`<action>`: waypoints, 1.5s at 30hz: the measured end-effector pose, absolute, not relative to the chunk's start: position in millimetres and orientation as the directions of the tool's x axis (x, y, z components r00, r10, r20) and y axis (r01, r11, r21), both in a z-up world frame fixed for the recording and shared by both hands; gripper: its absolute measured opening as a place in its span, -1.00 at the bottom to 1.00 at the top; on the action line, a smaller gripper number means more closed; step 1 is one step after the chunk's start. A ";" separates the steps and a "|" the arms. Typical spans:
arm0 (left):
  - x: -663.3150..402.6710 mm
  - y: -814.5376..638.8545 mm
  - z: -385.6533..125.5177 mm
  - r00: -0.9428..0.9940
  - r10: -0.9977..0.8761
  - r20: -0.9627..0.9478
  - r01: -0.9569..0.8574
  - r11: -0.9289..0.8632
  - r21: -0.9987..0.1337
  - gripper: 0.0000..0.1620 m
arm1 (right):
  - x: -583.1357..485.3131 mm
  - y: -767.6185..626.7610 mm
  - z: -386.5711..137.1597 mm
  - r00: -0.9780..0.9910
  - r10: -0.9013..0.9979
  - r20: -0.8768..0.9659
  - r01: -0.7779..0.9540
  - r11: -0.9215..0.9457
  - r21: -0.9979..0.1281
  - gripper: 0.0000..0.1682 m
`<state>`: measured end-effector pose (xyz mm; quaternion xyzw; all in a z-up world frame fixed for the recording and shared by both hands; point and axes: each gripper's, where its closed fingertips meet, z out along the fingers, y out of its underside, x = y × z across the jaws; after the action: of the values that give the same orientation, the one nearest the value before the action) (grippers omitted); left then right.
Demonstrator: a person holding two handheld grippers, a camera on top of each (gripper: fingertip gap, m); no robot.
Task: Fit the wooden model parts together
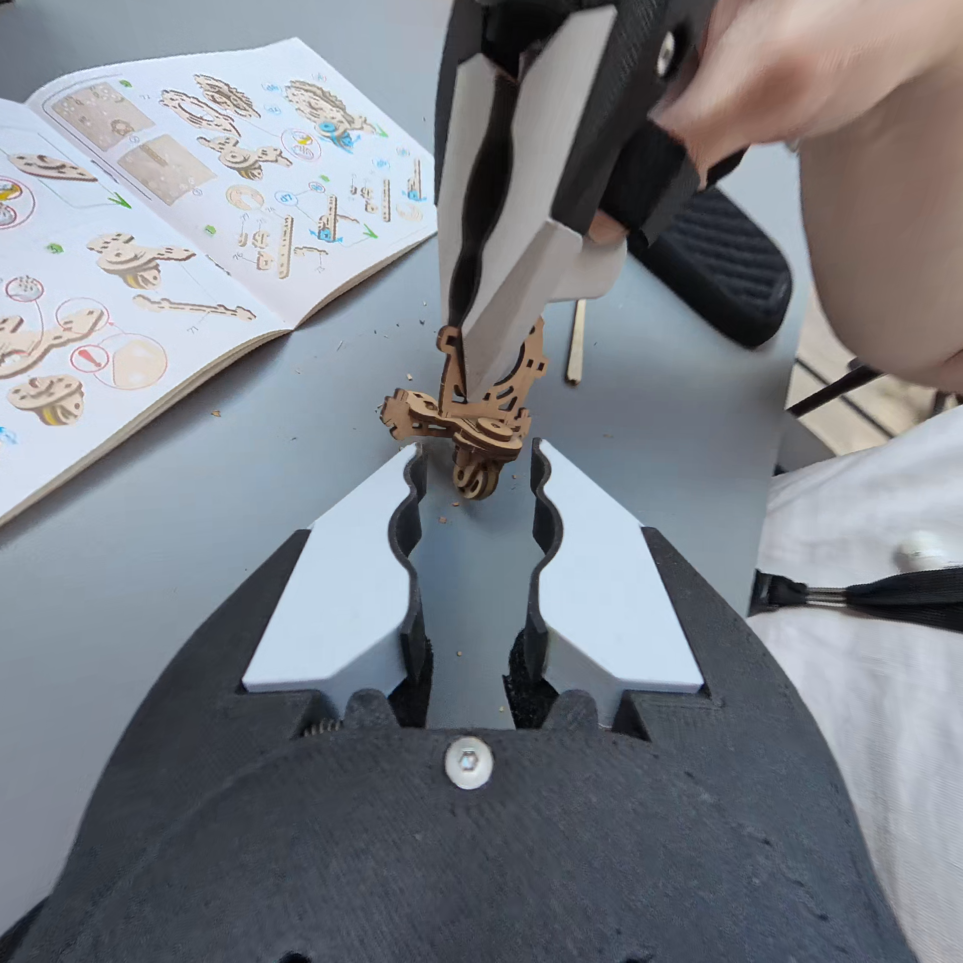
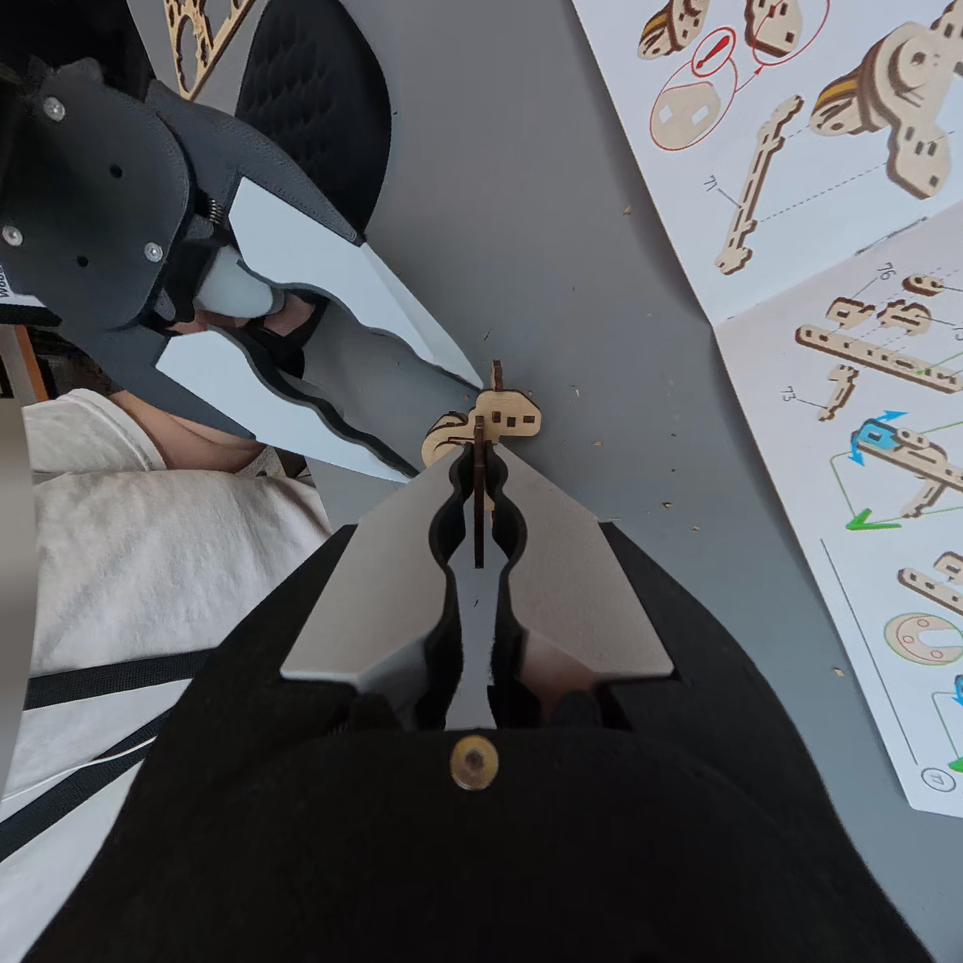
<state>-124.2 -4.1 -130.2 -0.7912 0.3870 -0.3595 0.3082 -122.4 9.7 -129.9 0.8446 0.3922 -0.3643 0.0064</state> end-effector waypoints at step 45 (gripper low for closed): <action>-117.3 -19.4 -120.3 0.228 -0.967 0.116 -0.491 -0.217 -0.844 -0.87 | -120.0 -20.7 -109.4 -0.146 0.949 -0.279 0.510 -0.169 -0.844 -0.98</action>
<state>-117.3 -19.4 -120.3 -0.7017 0.5195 -0.3406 0.3489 -120.0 -20.7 -109.4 0.6086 0.5992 -0.4628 -0.2375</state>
